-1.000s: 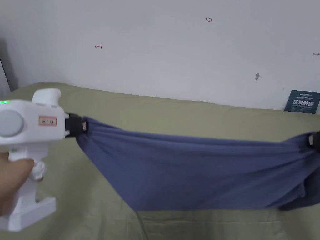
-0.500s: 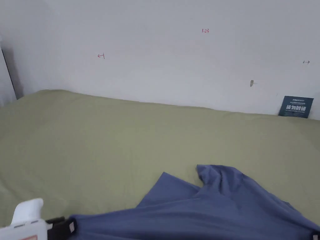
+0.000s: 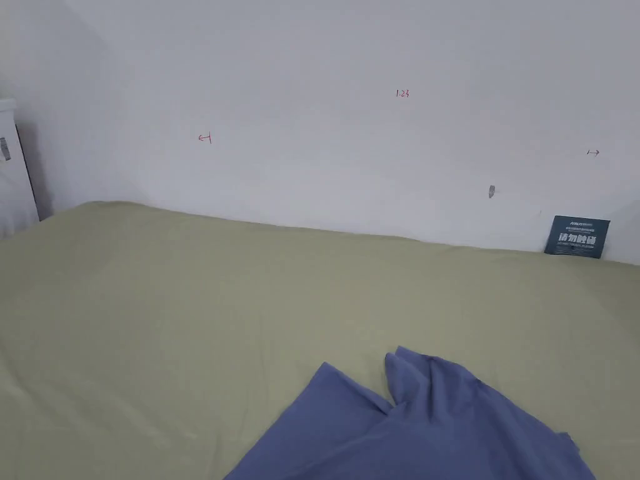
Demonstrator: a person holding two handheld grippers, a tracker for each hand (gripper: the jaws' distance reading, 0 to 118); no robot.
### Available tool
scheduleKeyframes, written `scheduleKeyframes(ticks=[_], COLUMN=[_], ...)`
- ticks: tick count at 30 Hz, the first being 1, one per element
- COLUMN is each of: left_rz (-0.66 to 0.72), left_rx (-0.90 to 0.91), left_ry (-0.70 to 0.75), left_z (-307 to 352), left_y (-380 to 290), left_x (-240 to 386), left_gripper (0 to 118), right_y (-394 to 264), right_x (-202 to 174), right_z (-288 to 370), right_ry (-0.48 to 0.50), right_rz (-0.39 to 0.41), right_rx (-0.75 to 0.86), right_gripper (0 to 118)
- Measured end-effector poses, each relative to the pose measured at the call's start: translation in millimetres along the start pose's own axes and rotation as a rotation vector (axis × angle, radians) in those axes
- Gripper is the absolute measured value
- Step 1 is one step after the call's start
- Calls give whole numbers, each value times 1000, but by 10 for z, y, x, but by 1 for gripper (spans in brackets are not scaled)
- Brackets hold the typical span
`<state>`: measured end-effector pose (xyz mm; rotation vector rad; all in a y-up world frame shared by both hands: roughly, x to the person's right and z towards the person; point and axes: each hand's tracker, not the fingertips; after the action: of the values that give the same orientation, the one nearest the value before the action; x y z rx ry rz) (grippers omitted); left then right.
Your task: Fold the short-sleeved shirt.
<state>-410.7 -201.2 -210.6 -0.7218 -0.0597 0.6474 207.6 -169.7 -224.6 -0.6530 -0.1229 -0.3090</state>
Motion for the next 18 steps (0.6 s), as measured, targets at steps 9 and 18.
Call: scheduleKeyframes(ticks=[9,18], left_rz=[-456,-649], left_rx=[446,554], left_ry=[97,110], left_z=[644,638], left_y=[163,-10], left_x=[1215,1642], left_gripper=[78,0], right_y=[182,96], right_x=[-514,-805], right_z=[996,1255], right_ry=[9,-27], right_rz=[207,331], right_rx=[459,578], right_gripper=[8,0])
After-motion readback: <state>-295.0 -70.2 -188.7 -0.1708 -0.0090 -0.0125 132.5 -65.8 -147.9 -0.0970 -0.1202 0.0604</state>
